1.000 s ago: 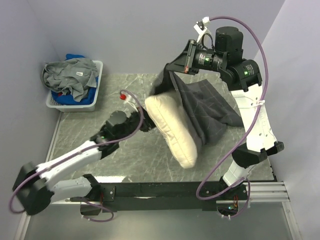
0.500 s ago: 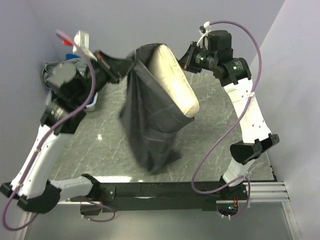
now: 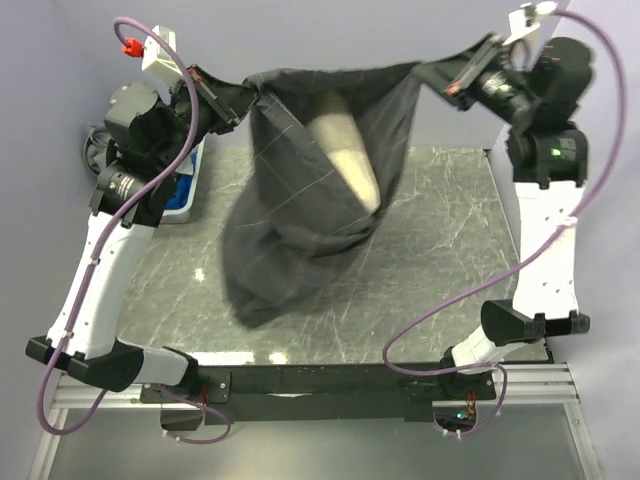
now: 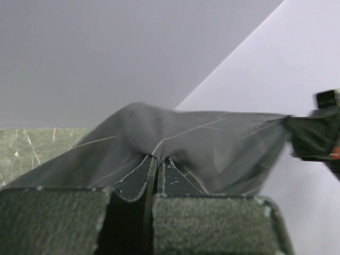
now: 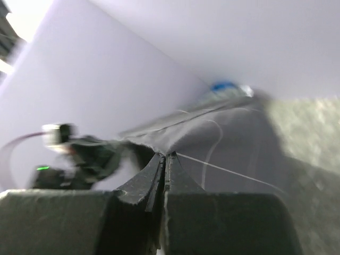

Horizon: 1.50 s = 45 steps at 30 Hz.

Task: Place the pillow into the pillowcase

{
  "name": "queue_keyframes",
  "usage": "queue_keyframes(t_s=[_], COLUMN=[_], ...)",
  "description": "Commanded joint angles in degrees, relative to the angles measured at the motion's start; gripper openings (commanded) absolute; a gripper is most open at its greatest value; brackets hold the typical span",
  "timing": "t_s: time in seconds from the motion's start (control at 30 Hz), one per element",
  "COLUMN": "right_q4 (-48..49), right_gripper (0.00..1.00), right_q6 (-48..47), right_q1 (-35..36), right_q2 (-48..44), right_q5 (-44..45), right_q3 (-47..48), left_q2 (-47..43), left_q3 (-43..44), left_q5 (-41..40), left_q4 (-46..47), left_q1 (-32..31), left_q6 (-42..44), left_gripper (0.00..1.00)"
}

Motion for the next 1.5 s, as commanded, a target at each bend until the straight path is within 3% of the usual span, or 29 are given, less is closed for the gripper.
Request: queue_keyframes(t_s=[0.0,0.1,0.17,0.33,0.43,0.57,0.6,0.7,0.73,0.83,0.9,0.93,0.97,1.0,1.03,1.07,1.1,1.13,1.2,1.23,1.3,1.47], right_q4=[19.08,18.74,24.16,45.50,47.30,49.23,48.71,39.68,34.26,26.77,26.91,27.26,27.61,27.44,26.22,25.16,23.76,20.96,19.01,17.78,17.33,13.13], right_gripper=[0.00,0.00,0.00,0.00,0.00,0.00,0.00,0.00,0.00,0.00,0.00,0.00,0.00,0.00,0.00,0.00,0.02,0.03,0.11,0.24,0.35,0.63], right_q6=[12.00,14.29,20.25,40.09,44.78,49.10,48.75,36.31,27.05,10.07,4.56,1.58,0.51,-0.72,-3.17,-4.41,-6.77,-7.58,-8.90,-9.17,-10.22,-13.73], right_q1=[-6.01,-10.58,-15.84,-24.30,-27.03,-28.18,-27.83,-19.77,-12.17,-0.01,10.20,12.58,17.39,19.44,21.63,23.39,26.46,27.53,29.20,29.39,29.56,29.65], right_q2=[-4.35,-2.68,-2.67,-2.24,0.74,5.23,5.15,1.82,-0.80,-5.20,-6.54,-5.67,-4.88,-3.65,-0.34,1.53,3.63,7.74,11.28,13.30,13.85,11.48], right_q5=[-6.61,-8.90,-11.71,-14.70,-14.00,-12.34,-11.81,-8.75,-7.51,1.33,6.72,9.61,10.42,11.30,12.09,13.58,14.20,14.39,12.90,12.54,12.01,15.87], right_q3=[1.14,5.88,6.25,2.72,9.19,14.59,14.51,10.39,5.41,-7.75,-15.08,-19.64,-21.34,-22.31,-22.41,-21.80,-20.66,-17.87,-15.48,-14.25,-14.67,-18.54], left_q2=[0.42,1.03,3.75,10.25,11.67,11.23,10.80,8.17,7.29,4.29,3.76,3.67,3.50,2.80,2.27,1.74,0.43,-0.36,-3.86,-5.45,-10.18,-20.13], left_q3=[3.59,6.40,8.33,9.65,11.41,13.87,13.61,5.82,-1.26,-14.72,-19.67,-24.14,-26.09,-27.77,-30.05,-30.68,-30.86,-30.34,-30.16,-31.29,-34.18,-50.78], left_q5=[1.87,7.22,12.75,17.25,17.69,18.31,20.05,25.31,26.04,26.22,25.78,25.17,24.29,23.24,21.93,19.48,17.54,15.69,9.10,6.91,2.68,-9.81], left_q4=[3.39,4.62,6.28,4.72,2.34,0.32,0.05,2.76,5.99,9.62,10.25,10.42,10.68,10.25,9.64,8.85,6.05,4.37,-0.01,-0.73,-1.44,-2.25], left_q1=[5.53,10.64,10.57,3.55,3.01,7.48,11.32,19.32,20.75,23.74,24.72,24.72,24.90,24.90,24.90,24.98,24.98,25.07,25.07,25.07,24.64,22.70], left_q6=[-1.51,-5.99,-7.76,-7.16,-6.71,-8.02,-9.94,-14.60,-15.49,-15.85,-14.19,-13.75,-13.05,-11.04,-9.89,-8.66,-6.03,-4.62,-0.76,0.05,1.46,-2.13], left_gripper=[0.01,0.01,0.01,0.01,0.01,0.01,0.01,0.01,0.01,0.01,0.04,0.10,0.29,0.34,0.40,0.55,0.65,0.68,0.76,0.78,0.79,0.82])
